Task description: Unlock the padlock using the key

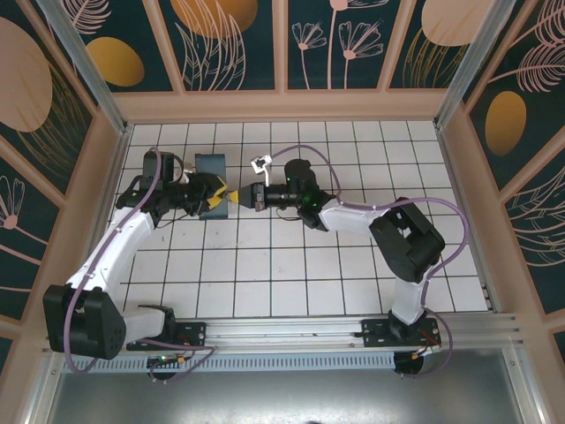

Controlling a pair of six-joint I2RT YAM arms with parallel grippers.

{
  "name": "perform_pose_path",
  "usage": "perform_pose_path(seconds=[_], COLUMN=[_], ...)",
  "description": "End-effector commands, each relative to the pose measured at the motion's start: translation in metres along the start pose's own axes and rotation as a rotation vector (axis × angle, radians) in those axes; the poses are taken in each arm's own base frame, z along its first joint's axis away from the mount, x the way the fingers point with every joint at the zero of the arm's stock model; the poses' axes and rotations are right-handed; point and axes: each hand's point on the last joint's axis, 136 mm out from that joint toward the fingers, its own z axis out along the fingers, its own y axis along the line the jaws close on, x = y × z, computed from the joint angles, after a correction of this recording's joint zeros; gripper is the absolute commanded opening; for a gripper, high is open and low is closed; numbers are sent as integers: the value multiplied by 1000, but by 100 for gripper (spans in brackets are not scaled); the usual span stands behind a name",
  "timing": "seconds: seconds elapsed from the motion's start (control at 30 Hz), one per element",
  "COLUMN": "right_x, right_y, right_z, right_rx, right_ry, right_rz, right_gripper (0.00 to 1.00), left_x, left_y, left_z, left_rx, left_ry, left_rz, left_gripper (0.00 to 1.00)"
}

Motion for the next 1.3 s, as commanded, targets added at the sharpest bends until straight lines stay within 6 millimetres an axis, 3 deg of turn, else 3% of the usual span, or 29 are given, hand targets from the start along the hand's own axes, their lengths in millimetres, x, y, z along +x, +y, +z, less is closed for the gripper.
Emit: perform_pose_path(seconds=[0.0,0.2,0.37,0.53,0.73,0.83,1.0,1.27], right_x=[-33,-34,-44,-32,-27,-28,-29,-26], right_y=[30,19,30,29,21,15,12,15], right_z=[12,7,11,8,8,10,2,-10], right_rx=[48,18,-43,-84,-95,-98,-257,-263], right_ry=[-85,-85,-105,-93,-110,-120,-151,-180], right_rz=[-212,-156,-102,-10,99,199,505,692], right_gripper=[0,0,0,6,3,0,0,0], left_x=[30,31,30,24,25,26,28,31], left_y=[-18,-23,-25,-33,-35,-35,-39,-29], left_z=[-7,-9,-10,-10,-10,-9,-9,-3], left_rx=[56,69,101,126,132,141,156,164], left_ry=[123,124,106,81,87,93,114,124], left_rz=[49,57,32,27,36,43,120,200], left_gripper=[8,8,8,8,9,9,9,10])
